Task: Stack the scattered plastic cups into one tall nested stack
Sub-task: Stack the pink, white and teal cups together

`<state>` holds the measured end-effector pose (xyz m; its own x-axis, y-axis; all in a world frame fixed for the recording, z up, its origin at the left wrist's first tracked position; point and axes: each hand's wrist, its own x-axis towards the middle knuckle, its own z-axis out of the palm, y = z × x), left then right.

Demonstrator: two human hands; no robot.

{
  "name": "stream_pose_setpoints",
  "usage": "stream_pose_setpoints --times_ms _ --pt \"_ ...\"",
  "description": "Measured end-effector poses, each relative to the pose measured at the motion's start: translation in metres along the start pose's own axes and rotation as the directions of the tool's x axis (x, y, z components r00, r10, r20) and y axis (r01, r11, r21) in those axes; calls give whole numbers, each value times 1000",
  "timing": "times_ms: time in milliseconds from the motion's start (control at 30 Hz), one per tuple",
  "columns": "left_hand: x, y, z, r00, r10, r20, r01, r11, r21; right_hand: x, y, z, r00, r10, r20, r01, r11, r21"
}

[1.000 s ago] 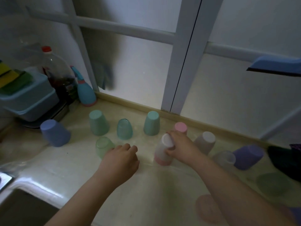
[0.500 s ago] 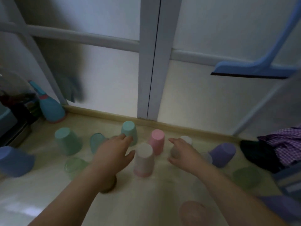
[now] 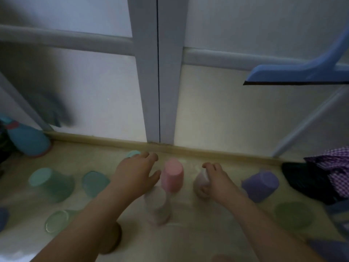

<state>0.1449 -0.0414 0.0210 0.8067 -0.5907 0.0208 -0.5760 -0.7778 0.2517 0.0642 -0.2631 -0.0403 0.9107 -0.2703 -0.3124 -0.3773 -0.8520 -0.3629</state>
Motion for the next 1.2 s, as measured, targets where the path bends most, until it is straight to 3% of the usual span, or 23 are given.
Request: stream_pose_setpoints --times_ms 167,367,700,900,1100,1200 --pt "14 -2 0 1000 -3 5 3 1000 -15 0 -1 -5 999 -47 14 47 999 13" --pt "27 -45 -4 993 -117 -3 117 993 17 -12 -9 -27 987 -127 -102 131 991 33" --pt "38 -84 35 932 -229 281 251 967 -46 -6 -20 -45 974 -154 -165 165 985 55" --pt "32 -82 27 946 -226 231 249 966 -75 -7 -27 -48 966 -188 -177 199 979 50" --pt "5 -56 -28 976 -182 116 188 981 -42 -38 -56 -74 949 -196 -245 226 969 101" --pt "-13 -42 -58 984 -170 50 174 981 -91 -59 -80 -88 931 -280 -233 311 944 107"
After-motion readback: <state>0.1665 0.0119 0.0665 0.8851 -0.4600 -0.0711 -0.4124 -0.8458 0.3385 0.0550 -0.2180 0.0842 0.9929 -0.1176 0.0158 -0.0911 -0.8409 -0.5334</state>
